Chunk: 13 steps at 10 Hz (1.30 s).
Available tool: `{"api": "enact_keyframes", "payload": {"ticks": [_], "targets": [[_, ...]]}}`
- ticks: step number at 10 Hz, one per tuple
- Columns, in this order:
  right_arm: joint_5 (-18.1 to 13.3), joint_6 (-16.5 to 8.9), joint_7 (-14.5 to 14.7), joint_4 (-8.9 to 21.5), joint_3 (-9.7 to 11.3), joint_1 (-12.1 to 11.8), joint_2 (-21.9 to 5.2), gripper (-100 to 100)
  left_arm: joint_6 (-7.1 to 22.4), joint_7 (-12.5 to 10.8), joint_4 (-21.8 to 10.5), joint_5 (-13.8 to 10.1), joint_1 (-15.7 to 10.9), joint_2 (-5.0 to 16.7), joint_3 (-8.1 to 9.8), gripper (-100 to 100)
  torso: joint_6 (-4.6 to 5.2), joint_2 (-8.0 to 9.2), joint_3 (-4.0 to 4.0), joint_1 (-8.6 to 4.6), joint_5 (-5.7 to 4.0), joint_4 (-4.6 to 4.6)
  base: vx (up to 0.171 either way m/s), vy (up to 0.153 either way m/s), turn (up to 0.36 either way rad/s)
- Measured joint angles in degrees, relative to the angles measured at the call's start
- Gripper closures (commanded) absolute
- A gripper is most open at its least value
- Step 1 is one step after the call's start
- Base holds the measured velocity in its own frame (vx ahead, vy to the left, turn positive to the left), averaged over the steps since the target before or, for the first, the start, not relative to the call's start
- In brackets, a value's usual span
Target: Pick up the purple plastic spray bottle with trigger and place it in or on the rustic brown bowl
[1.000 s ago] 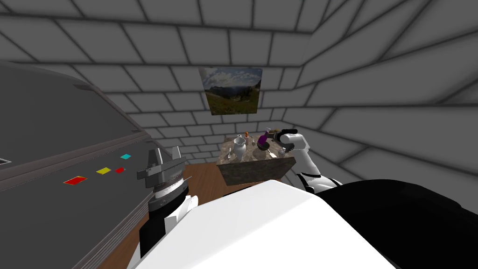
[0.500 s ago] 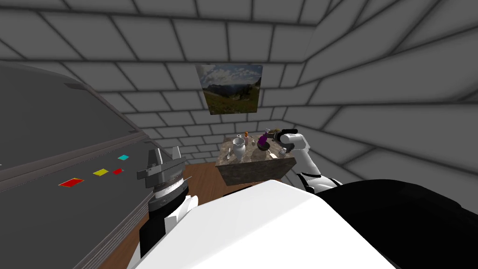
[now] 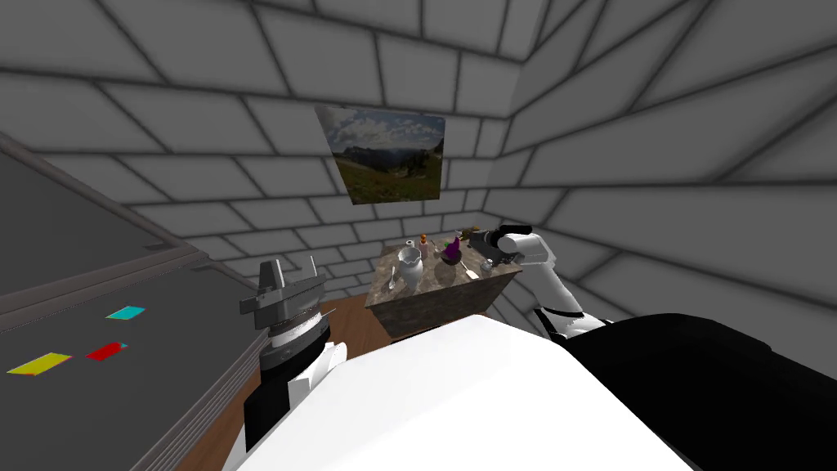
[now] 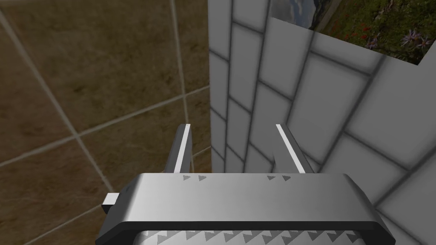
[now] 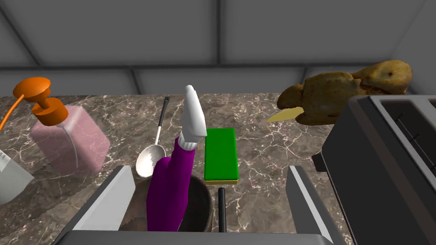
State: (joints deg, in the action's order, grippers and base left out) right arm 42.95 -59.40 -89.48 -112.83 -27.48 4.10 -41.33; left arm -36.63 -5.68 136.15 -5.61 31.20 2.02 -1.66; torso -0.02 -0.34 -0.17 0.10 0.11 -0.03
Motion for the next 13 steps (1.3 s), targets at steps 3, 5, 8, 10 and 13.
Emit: {"api": "enact_keyframes", "payload": {"ticks": [3,5,8,10,13], "targets": [[5.06,3.09,2.62,-2.97,-1.03,-3.82,-3.76,-100,0.00,0.00,0.00,0.00,-0.02,0.00,0.00,0,-0.04,0.27,0.15,0.07,0.03,0.05,0.071,0.003,-0.215],[8.55,4.17,3.17,-3.99,-1.04,-5.87,-4.77,-100,0.01,0.00,-0.01,0.00,-0.02,0.00,-0.01,0,-0.02,0.59,0.36,0.20,0.06,0.15,-0.011,0.016,-0.044],[9.76,3.99,2.95,-4.39,-1.11,-6.15,-4.86,-100,0.01,0.00,-0.01,0.00,-0.02,0.00,-0.01,0,-0.04,0.52,0.31,0.10,0.04,0.13,-0.001,0.001,-0.004],[10.99,5.32,4.15,-5.98,-1.48,-7.70,-6.22,-100,0.01,0.00,-0.01,0.00,-0.02,0.00,-0.01,0,-0.05,0.50,0.31,0.05,0.04,0.14,0.008,-0.012,0.034],[15.71,7.75,5.73,-8.83,-2.24,-11.60,-9.02,-100,0.01,0.00,-0.01,0.00,-0.02,0.00,-0.01,0,-0.03,0.55,0.33,0.12,0.04,0.14,-0.004,0.006,-0.016]]}}
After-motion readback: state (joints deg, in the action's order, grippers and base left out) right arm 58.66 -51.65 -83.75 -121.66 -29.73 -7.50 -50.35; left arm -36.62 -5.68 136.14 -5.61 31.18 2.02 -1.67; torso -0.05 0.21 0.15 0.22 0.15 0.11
